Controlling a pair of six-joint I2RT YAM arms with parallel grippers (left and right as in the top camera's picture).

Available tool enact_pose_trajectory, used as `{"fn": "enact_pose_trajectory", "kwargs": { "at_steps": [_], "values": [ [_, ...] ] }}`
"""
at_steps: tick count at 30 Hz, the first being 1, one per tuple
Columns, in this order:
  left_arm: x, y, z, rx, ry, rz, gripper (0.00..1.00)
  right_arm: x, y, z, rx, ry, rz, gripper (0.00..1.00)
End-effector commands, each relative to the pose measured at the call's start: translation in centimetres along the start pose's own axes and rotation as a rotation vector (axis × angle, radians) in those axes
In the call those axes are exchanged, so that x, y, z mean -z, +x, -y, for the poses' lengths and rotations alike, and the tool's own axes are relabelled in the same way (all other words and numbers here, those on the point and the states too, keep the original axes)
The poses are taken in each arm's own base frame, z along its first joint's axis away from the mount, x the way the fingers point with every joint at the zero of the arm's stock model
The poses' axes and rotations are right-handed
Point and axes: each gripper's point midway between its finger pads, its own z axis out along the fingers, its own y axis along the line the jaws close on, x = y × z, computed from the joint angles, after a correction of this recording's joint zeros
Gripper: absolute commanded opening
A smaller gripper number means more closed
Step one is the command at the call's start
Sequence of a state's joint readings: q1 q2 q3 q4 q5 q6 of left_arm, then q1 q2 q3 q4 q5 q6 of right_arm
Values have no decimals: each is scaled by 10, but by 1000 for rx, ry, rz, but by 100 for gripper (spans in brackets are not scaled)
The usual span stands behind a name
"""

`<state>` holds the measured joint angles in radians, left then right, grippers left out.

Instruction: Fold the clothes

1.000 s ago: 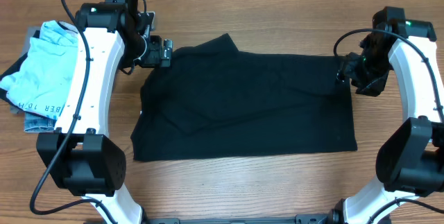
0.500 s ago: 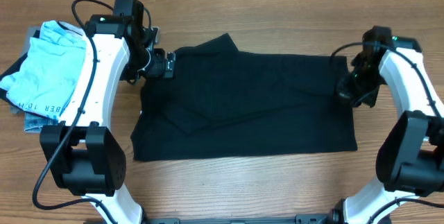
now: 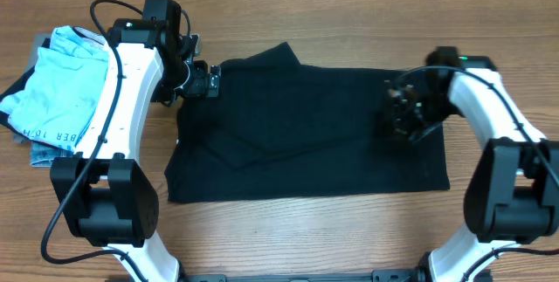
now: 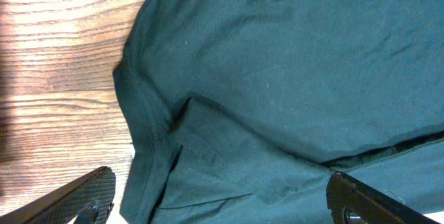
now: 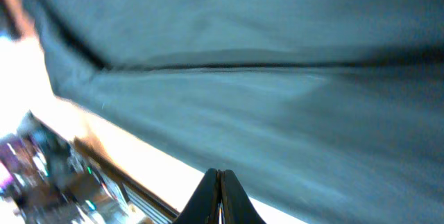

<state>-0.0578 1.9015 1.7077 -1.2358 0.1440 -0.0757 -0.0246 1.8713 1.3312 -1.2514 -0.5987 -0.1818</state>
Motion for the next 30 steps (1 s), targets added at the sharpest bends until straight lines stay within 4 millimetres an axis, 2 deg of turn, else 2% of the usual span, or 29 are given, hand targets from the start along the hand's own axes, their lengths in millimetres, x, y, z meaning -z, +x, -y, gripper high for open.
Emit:
{"fn": "enact_pose_trajectory", "kwargs": {
  "at_steps": [1,6,11,14,18,21,27,30],
  "values": [
    [-4,-1,3,27,14,-4,100,-28,8,-43,265,-18,-55,4],
    [-4,-1,3,27,13,-4,100,-74,23,-87,516,77,-124,4],
    [-4,-1,3,27,13,-4,100,-108,39,-111,675,215,-157,4],
    [-4,-1,3,27,13,-4,100,-123,43,-119,704,321,-133,4],
    [-4,-1,2,27,12,-4,100,-132,44,-131,709,332,-100,4],
    [-4,-1,2,28,10,-3,100,-137,40,-136,695,321,-68,4],
    [-4,-1,2,28,10,-4,100,-159,37,-125,636,287,-12,4],
    [-4,-1,2,28,10,-3,100,-165,39,-125,636,256,-8,4]
  ]
}}
